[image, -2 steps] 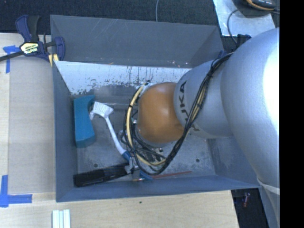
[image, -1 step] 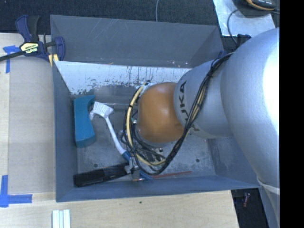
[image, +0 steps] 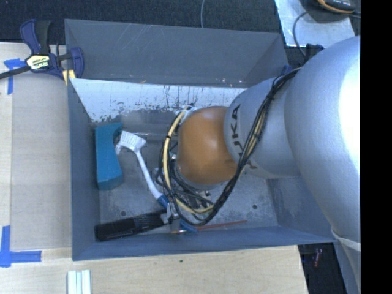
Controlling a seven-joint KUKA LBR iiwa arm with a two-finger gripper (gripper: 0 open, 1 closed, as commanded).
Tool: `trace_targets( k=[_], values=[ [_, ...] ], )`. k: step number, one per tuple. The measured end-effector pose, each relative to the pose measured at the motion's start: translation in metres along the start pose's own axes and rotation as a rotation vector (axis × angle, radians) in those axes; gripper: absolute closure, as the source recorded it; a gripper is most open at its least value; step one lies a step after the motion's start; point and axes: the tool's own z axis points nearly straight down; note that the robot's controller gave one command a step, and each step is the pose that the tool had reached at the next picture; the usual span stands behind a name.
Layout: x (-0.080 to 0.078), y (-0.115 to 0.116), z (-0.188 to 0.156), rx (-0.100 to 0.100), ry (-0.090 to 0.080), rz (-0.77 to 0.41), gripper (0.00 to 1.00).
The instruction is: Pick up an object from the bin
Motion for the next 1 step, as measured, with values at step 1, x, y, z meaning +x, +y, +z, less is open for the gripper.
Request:
trace_targets(
  k=[1],
  values=[
    [0.0000, 0.0000, 0.0000, 0.000, 0.000, 0.000, 1.00]
  ],
)
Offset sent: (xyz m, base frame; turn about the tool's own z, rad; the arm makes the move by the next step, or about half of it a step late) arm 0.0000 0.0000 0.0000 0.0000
